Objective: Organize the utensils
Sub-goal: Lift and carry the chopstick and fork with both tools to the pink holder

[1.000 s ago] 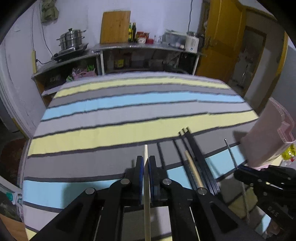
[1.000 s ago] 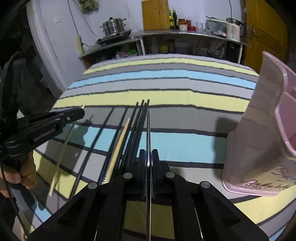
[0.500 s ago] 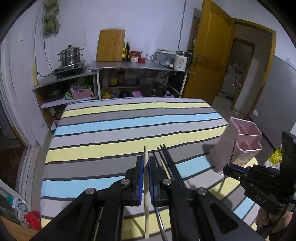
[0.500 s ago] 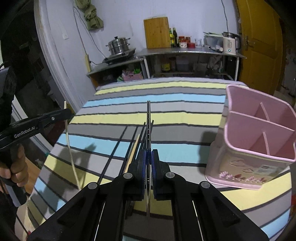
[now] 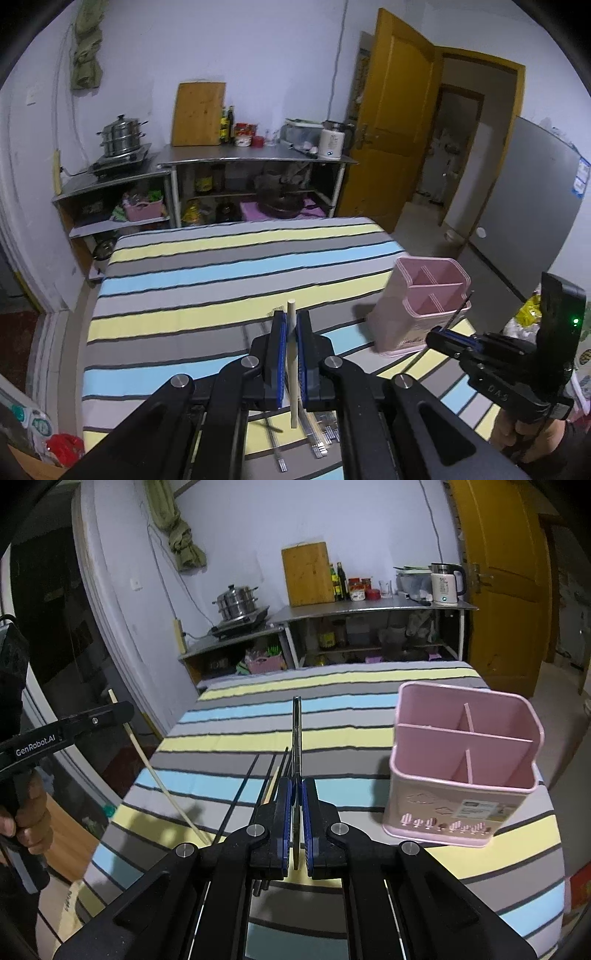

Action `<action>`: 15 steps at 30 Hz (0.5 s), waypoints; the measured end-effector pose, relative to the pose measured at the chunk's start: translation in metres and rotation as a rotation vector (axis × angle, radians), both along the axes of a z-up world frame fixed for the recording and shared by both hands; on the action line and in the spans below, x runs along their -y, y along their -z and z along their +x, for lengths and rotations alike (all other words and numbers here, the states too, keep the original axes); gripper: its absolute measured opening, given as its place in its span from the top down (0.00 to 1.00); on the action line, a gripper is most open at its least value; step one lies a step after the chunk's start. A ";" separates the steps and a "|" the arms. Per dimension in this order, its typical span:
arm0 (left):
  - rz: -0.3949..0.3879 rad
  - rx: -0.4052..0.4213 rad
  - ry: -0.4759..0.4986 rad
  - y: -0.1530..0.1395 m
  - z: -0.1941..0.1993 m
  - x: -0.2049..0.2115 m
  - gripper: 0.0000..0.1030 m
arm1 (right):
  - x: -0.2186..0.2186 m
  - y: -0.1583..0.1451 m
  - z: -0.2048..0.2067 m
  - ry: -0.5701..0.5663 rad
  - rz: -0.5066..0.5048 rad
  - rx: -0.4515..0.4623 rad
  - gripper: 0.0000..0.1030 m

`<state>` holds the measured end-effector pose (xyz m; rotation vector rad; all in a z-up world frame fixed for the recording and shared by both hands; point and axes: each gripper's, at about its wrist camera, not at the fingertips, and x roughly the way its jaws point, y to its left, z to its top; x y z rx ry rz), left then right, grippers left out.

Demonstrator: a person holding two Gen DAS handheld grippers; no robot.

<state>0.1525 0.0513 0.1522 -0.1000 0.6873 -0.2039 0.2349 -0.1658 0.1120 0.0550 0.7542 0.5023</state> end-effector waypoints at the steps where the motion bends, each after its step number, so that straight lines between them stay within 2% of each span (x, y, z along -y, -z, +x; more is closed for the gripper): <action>1: -0.004 0.003 0.010 -0.004 0.001 0.005 0.95 | 0.003 -0.004 -0.001 0.005 0.005 0.005 0.94; 10: -0.052 0.050 0.149 -0.043 0.024 0.076 0.95 | 0.054 -0.050 0.004 0.100 0.051 0.088 0.94; 15: -0.082 0.084 0.193 -0.063 0.047 0.107 0.95 | 0.081 -0.075 0.015 0.159 0.055 0.145 0.94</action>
